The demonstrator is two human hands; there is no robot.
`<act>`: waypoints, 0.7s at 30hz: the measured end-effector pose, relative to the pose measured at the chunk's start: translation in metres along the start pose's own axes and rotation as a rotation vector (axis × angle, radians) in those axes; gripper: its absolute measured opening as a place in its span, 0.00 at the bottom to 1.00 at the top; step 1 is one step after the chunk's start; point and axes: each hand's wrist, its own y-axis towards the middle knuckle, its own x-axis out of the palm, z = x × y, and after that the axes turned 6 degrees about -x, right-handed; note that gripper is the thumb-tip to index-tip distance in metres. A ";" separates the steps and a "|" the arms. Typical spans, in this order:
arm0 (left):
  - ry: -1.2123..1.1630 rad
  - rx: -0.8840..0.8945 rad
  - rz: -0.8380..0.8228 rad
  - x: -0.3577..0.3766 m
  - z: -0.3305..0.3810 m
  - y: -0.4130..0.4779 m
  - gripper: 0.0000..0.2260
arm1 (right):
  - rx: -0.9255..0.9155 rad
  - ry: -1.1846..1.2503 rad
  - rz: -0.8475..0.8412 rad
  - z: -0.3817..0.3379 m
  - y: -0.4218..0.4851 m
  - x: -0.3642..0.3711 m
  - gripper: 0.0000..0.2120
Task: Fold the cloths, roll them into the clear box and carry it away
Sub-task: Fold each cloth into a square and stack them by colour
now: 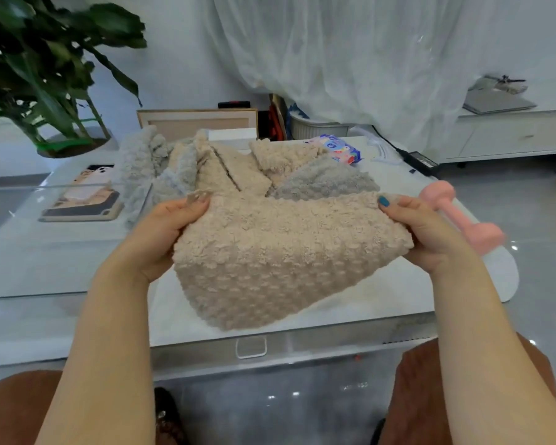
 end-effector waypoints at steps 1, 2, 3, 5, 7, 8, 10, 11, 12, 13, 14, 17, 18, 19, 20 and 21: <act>-0.011 0.008 -0.007 -0.002 0.002 -0.003 0.13 | -0.009 0.006 -0.004 -0.005 -0.001 0.004 0.05; -0.020 0.014 -0.015 -0.004 0.005 -0.005 0.13 | -0.019 0.007 0.009 -0.009 -0.001 0.007 0.08; -0.027 0.020 -0.024 -0.007 0.009 -0.004 0.13 | -0.029 0.006 0.026 -0.013 0.001 0.007 0.12; -0.018 0.015 -0.040 -0.012 0.016 0.005 0.18 | -0.028 -0.021 0.103 -0.020 0.012 0.008 0.17; 0.098 -0.012 -0.072 -0.014 0.013 0.023 0.23 | -0.003 -0.148 0.175 -0.020 0.029 0.006 0.15; 0.178 -0.036 -0.073 -0.016 0.009 0.034 0.24 | 0.023 -0.245 0.210 -0.016 0.038 0.006 0.11; 0.298 -0.102 -0.003 -0.018 -0.002 0.056 0.18 | 0.093 -0.403 0.235 -0.004 0.056 0.005 0.04; 0.336 -0.131 0.043 -0.021 -0.009 0.066 0.15 | 0.120 -0.420 0.230 0.005 0.064 0.004 0.03; 0.348 -0.154 0.082 -0.022 -0.016 0.075 0.13 | 0.137 -0.418 0.216 0.013 0.072 0.002 0.03; 0.337 -0.167 0.115 -0.024 -0.023 0.082 0.11 | 0.140 -0.406 0.202 0.021 0.078 0.003 0.02; 0.304 -0.166 0.140 -0.024 -0.028 0.087 0.09 | 0.123 -0.384 0.204 0.027 0.081 0.004 0.01; 0.134 -0.153 0.176 -0.024 -0.049 0.095 0.07 | 0.060 -0.300 0.209 0.051 0.091 0.002 0.02; 0.115 -0.160 0.172 -0.024 -0.060 0.095 0.06 | 0.066 -0.296 0.203 0.062 0.088 0.000 0.02; 0.114 -0.172 0.171 -0.025 -0.072 0.093 0.06 | 0.079 -0.291 0.193 0.073 0.084 -0.001 0.03; 0.114 -0.186 0.177 -0.026 -0.084 0.090 0.07 | 0.104 -0.293 0.194 0.084 0.077 -0.003 0.04; 0.102 -0.207 0.187 -0.026 -0.096 0.088 0.09 | 0.128 -0.292 0.213 0.096 0.070 -0.005 0.04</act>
